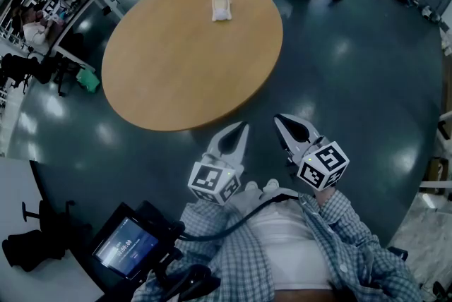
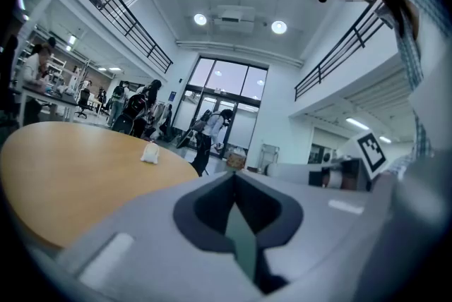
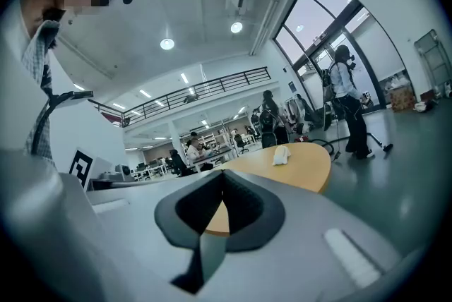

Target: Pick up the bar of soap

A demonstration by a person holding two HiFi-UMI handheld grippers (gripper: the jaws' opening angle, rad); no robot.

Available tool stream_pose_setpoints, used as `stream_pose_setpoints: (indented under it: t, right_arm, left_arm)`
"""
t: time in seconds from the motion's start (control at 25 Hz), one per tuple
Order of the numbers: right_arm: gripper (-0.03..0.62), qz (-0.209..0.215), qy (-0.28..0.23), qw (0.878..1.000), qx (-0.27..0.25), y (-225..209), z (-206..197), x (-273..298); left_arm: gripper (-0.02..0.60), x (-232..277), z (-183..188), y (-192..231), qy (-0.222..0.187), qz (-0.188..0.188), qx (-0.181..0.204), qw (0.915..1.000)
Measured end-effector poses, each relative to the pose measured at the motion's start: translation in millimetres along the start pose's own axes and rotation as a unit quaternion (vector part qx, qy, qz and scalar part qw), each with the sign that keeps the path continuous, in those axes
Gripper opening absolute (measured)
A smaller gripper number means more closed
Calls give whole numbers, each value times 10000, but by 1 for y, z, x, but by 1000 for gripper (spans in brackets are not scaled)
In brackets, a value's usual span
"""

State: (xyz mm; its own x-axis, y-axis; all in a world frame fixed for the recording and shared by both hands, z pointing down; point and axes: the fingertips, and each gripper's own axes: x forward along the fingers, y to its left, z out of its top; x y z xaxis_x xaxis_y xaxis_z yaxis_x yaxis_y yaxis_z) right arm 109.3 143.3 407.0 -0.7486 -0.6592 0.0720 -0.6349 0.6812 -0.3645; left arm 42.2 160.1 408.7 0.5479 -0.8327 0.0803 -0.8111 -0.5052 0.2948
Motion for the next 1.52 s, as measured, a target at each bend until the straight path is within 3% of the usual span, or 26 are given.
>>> stream_pose_setpoints:
  t: [0.8,1.08,1.52]
  right_arm:
    - [5,-71,-87,9999,115,-18,20,-1]
    - [5,-145,-93,9996,213,-59,16,-11]
    - [5,-17,46,10000,67,-112,39,88]
  left_arm:
    - [-2,8,27,16,-114,291,183,9993]
    - [-2,39,14,7,-65,305,227,9993]
    - [-2,105,43,98,-153,513,195,9984]
